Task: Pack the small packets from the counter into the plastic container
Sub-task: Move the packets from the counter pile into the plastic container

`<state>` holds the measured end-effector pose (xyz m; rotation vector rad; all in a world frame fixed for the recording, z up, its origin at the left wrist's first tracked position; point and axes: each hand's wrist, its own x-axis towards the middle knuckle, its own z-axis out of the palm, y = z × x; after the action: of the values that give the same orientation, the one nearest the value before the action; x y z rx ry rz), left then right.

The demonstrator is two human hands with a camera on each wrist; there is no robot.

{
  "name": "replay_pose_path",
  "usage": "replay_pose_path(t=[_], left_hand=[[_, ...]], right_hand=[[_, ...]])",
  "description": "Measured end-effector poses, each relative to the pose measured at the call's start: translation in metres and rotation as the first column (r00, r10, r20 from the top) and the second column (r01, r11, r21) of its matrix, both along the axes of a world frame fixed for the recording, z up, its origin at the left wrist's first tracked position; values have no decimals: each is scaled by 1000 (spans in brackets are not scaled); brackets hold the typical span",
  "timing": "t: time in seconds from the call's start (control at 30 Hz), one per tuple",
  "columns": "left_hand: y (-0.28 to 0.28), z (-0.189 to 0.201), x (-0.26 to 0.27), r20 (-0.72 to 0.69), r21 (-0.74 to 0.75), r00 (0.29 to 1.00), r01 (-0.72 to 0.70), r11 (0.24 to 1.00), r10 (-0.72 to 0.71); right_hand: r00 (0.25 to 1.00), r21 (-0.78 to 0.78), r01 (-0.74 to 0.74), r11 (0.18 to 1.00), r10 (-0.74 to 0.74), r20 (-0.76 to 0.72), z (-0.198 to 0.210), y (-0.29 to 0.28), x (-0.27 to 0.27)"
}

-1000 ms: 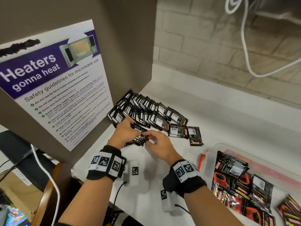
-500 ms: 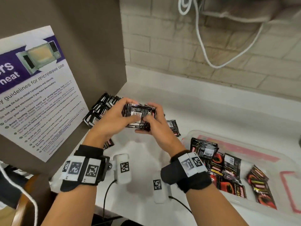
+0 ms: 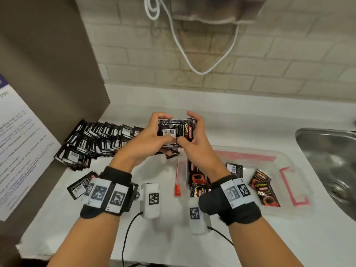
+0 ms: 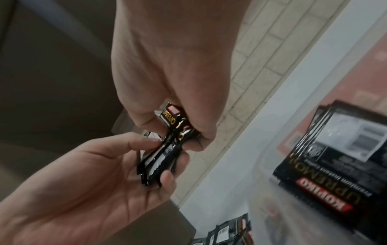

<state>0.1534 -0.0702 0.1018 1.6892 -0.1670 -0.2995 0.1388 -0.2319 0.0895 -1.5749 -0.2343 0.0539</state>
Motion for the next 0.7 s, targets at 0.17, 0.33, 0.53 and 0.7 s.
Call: replay_pose_path(t=[0.17, 0.33, 0.53, 0.7], left_hand=[[-31, 3, 3, 139, 94, 989, 39, 995, -52], [-54, -2, 1, 240, 139, 962, 96, 986, -127], [-70, -6, 0, 251, 358, 944, 114, 927, -213], [-78, -9, 0, 242, 628, 906, 127, 768, -348]], right_hand=[[997, 24, 60, 998, -59, -45, 4, -30, -4], [998, -36, 25, 999, -27, -51, 6, -60, -8], [998, -106, 28, 994, -34, -52, -8, -81, -23], [991, -134, -3, 991, -15, -133, -26, -86, -32]])
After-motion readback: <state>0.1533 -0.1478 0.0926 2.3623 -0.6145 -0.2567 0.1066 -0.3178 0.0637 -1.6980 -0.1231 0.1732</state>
